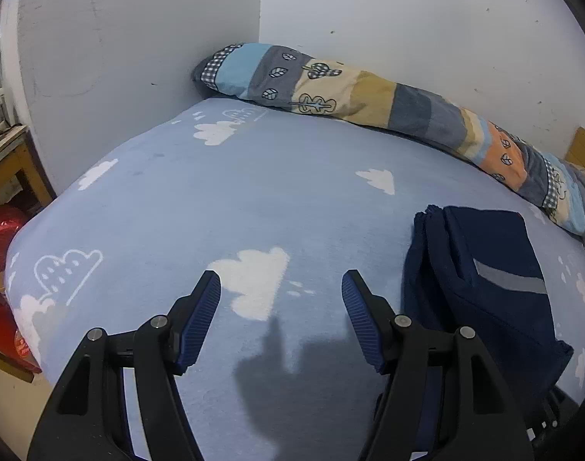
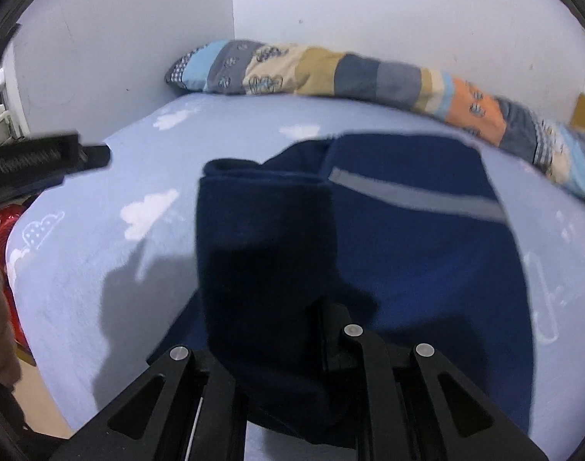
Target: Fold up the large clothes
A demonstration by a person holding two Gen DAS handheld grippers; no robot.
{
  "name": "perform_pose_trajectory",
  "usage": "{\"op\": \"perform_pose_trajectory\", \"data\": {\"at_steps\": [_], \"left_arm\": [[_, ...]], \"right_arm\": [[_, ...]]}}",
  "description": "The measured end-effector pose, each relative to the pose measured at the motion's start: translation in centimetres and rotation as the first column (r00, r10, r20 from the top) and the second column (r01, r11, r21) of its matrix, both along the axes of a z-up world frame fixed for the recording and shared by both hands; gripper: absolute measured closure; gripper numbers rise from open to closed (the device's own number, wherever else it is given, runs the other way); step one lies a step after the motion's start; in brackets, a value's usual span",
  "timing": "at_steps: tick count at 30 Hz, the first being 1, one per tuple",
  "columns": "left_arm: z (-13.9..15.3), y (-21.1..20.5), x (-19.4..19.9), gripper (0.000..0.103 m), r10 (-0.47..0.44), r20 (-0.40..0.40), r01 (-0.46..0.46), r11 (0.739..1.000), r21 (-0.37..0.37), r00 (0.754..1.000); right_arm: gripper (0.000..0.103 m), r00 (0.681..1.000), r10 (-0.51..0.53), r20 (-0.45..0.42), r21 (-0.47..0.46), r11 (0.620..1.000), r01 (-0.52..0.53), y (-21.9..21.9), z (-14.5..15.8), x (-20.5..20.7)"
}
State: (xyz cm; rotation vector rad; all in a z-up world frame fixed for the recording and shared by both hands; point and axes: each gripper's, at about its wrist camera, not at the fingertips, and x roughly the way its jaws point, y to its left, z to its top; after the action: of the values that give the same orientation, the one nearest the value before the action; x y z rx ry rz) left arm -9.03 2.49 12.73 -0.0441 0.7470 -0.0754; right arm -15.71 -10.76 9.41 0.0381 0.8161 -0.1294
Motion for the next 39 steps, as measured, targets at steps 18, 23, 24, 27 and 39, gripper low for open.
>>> {"op": "perform_pose_trajectory", "data": {"at_steps": [18,23,24,27,39], "left_arm": [[0.6,-2.1,-2.1,0.038,-0.184,0.044,0.187,0.98,-0.071,0.982],[-0.2,-7.5,-3.7,0.038,-0.418,0.017,0.416,0.899,-0.139,0.908],[-0.7,-8.4,-3.9,0.038,-0.453,-0.001,0.447,0.879,-0.164,0.891],[-2.6,-11.1,-3.9,0.038,-0.512,-0.07,0.498,0.853,-0.155,0.856],[-4.3,-12.3,-2.1,0.038,-0.421,-0.121,0.417,0.907,-0.055,0.899]], "right_arm": [[0.053,0.973,0.203,0.109,0.211,0.952,-0.222,-4.9,4.0,-10.3],[0.084,0.994,-0.058,0.089,0.176,0.984,0.041,-13.7,3.9,-11.4],[0.084,0.993,-0.082,0.081,0.192,0.979,0.065,-14.6,3.1,-11.7],[0.084,0.997,-0.067,0.036,0.228,0.972,0.057,-14.2,0.8,-10.7],[0.079,1.0,-0.003,-0.02,0.373,0.928,0.011,-15.9,0.5,-8.2]]}}
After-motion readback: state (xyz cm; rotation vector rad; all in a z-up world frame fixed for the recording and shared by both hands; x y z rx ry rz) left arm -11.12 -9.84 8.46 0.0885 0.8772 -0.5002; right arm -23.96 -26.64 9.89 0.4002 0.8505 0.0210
